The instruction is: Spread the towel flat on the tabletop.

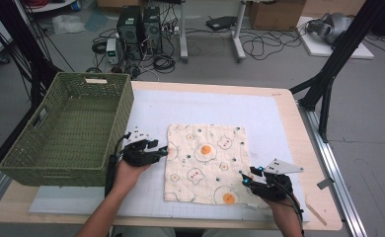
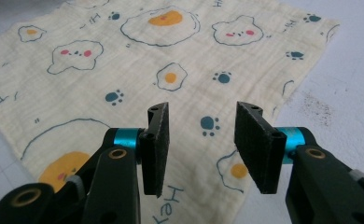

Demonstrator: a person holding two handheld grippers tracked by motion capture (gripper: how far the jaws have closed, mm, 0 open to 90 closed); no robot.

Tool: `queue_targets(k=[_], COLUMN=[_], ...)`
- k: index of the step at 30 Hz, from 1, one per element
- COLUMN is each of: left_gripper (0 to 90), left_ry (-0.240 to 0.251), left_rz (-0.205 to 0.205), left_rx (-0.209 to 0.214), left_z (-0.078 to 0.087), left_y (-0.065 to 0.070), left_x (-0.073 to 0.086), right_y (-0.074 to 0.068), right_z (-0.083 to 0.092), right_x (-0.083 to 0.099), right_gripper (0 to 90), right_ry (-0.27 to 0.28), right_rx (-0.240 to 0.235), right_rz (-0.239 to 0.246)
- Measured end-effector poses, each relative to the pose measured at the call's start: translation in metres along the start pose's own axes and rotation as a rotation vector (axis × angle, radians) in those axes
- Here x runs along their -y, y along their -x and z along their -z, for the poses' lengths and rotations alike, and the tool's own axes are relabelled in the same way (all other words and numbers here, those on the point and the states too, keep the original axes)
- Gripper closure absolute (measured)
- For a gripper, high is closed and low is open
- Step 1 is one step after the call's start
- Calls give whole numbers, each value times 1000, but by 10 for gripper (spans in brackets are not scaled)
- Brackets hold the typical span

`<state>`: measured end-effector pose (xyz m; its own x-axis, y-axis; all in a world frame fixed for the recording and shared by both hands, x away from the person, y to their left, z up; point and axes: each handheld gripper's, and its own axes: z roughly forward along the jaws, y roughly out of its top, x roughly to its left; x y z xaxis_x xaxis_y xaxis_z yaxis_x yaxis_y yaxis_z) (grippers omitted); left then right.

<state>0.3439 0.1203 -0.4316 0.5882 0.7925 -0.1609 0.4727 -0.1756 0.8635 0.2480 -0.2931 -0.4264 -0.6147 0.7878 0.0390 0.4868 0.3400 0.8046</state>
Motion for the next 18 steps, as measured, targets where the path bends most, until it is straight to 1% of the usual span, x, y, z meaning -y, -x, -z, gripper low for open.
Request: queue_targets(k=[2,3,5,6,7,8,10,11,12,13,14,15,17,18], left_gripper=[505,501,500,502,501,501,501,501,502,506,504,505,509,513], left_ry=[-5,2,-1,-14,-39,-55,-77,-77,-71,-100,-120,-127,-138,-137], left_rz=[13,23,29,30,22,21,33,30,43,49,41,37,39,22], left_rx=[-23,-30,-48,-59,-70,-79,-95,-106,-116,-124,-131,-141,-143,-153], left_z=[-8,-13,-23,-29,-35,-41,-52,-57,-61,-65,-69,-72,-76,-78], left_y=[-3,-5,-9,-11,-14,-16,-20,-23,-24,-27,-29,-29,-30,-28], left_x=[-10,-14,-22,-26,-29,-31,-35,-35,-34,-33,-31,-29,-27,-27], right_y=[2,2,2,2,2,2,2,2,3,3,3,3,5,5], right_z=[0,-1,-1,-2,-2,-3,-3,-3,-3,-3,-3,-3,-3,-3], right_x=[0,0,0,0,0,0,-1,-1,-1,0,0,0,0,0], right_gripper=[540,536,530,530,529,528,522,522,518,518,517,517,511,509], right_ry=[4,3,2,2,1,1,2,1,5,7,6,5,8,5], right_rx=[5,5,9,8,7,8,7,7,7,5,4,4,3,3], right_rz=[-2,-6,-8,-9,-6,-6,-5,-5,-3,-1,-1,-6,-5,-9])
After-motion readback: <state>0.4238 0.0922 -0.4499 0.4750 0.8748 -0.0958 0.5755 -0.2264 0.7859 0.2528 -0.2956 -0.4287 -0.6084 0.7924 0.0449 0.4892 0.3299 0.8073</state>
